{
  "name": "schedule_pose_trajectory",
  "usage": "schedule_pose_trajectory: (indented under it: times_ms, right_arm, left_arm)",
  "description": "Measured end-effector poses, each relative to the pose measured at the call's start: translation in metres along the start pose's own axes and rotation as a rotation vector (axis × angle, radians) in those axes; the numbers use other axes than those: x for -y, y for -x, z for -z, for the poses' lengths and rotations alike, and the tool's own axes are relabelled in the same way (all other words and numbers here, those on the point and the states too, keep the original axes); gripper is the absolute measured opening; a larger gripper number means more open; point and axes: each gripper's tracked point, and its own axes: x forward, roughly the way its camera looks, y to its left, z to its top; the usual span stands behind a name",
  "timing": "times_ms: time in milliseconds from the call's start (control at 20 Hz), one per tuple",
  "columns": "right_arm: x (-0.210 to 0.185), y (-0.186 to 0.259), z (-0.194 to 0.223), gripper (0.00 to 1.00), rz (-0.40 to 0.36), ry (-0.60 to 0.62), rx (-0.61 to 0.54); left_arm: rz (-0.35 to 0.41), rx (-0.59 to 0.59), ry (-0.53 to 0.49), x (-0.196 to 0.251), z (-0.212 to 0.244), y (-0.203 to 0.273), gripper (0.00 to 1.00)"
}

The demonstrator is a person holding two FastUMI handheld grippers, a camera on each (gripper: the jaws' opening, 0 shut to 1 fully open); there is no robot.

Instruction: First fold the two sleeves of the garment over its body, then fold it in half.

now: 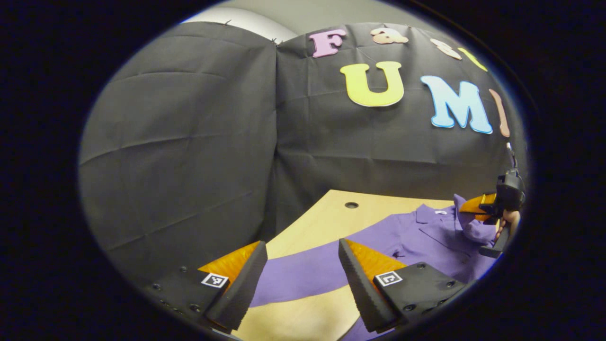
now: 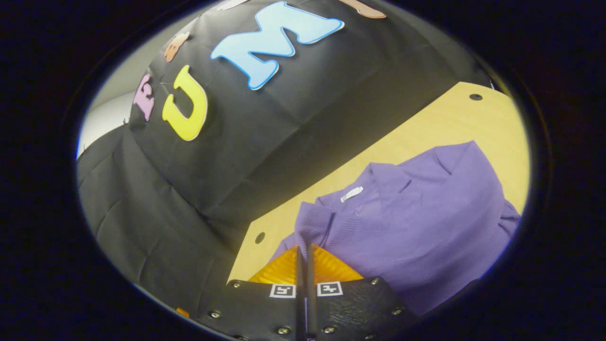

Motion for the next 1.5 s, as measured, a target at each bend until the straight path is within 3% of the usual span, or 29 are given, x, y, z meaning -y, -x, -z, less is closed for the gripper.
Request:
schedule_pose_trajectory:
  times_ms: [100, 200, 250, 300, 350, 500, 550, 600, 650, 850, 1100, 1500]
  right_arm:
    - [0.000, 0.003, 0.005, 0.00, -0.001, 0.001, -0.014]
    - [0.001, 0.003, 0.009, 0.13, -0.008, 0.019, -0.018]
    - [0.002, 0.005, 0.009, 0.07, -0.007, 0.027, -0.023]
    - [0.004, 0.006, 0.010, 0.29, -0.004, 0.037, -0.026]
    - [0.006, 0.008, 0.010, 0.38, 0.003, 0.051, -0.027]
    - [0.008, 0.017, 0.004, 0.92, 0.025, 0.110, -0.007]
    - [0.007, 0.021, 0.000, 0.92, 0.037, 0.140, 0.009]
    - [0.009, 0.026, -0.005, 1.00, 0.050, 0.176, 0.030]
    - [0.009, 0.033, -0.010, 0.93, 0.064, 0.211, 0.051]
    - [0.012, 0.066, -0.034, 0.93, 0.129, 0.351, 0.137]
    - [0.003, 0.109, -0.057, 0.92, 0.160, 0.439, 0.201]
    - [0.005, 0.151, -0.059, 0.92, 0.231, 0.501, 0.231]
  left_arm:
    - [-0.009, -0.001, 0.004, -0.001, 0.003, 0.000, 0.95]
    - [-0.014, -0.004, 0.009, -0.001, 0.007, 0.000, 0.95]
    - [-0.013, -0.006, 0.012, -0.001, 0.008, 0.001, 0.95]
    - [-0.011, -0.007, 0.014, 0.000, 0.011, 0.002, 0.95]
    - [-0.010, -0.007, 0.015, 0.002, 0.011, 0.002, 0.95]
    - [-0.008, -0.012, 0.020, 0.003, 0.014, 0.000, 0.95]
    - [-0.013, -0.016, 0.024, 0.001, 0.017, -0.001, 0.95]
    - [-0.022, -0.019, 0.027, -0.003, 0.020, -0.003, 0.95]
    - [-0.037, -0.022, 0.027, -0.009, 0.024, -0.005, 0.95]
    - [-0.163, -0.074, 0.017, -0.055, 0.052, -0.020, 0.95]
    - [-0.282, -0.257, 0.080, -0.099, 0.119, -0.045, 0.97]
    - [-0.285, -0.395, 0.125, -0.105, 0.166, -0.064, 0.97]
